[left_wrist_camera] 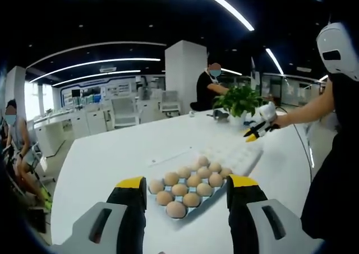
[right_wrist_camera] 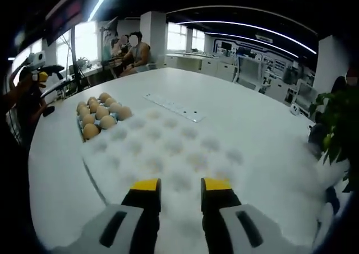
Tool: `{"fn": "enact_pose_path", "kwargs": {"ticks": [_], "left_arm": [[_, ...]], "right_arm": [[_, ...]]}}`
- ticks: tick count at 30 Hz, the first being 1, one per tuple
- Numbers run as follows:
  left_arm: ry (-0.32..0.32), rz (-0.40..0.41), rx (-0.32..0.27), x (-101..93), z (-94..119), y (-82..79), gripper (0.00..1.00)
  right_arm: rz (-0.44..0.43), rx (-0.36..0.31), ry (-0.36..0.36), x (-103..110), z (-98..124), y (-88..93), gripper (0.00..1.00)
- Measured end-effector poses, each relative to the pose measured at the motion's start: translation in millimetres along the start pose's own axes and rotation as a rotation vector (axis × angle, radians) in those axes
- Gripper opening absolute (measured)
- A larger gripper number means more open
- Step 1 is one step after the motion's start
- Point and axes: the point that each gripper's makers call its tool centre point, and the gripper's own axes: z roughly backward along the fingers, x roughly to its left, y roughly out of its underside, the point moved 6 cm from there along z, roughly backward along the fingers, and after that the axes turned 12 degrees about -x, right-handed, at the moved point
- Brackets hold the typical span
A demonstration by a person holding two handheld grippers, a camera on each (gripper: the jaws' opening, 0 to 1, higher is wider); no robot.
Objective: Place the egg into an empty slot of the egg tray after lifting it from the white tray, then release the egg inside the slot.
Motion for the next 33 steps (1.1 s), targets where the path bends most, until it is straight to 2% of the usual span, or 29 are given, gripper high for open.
{"fn": "enact_pose_path", "kwargs": {"ticks": [16, 21, 27, 30, 32, 33], "left_arm": [[0.014, -0.008, -0.005, -7.8, 3.4, -3.4, 0.58], [0.016, -0.011, -0.004, -9.0, 5.7, -4.5, 0.58], [0.02, -0.014, -0.004, -7.5, 7.9, -4.7, 0.58], [0.02, -0.014, -0.004, -6.8, 9.6, -4.6, 0.58], [0.022, -0.011, -0.005, -7.0, 10.7, -4.5, 0.58], [0.022, -0.011, -0.006, -7.1, 11.2, -4.4, 0.58]], "right_arm": [[-0.061, -0.028, 0.092, 11.8, 30.9, 21.8, 0.28], [-0.086, -0.059, 0.13, 17.6, 40.1, 27.9, 0.28], [-0.122, -0.137, 0.188, 24.5, 49.4, 29.5, 0.29], [-0.129, -0.202, 0.214, 32.8, 55.9, 22.4, 0.29], [-0.116, -0.218, 0.236, 38.6, 61.7, 19.4, 0.29], [-0.141, -0.245, 0.25, 43.4, 65.4, 16.6, 0.29]]}}
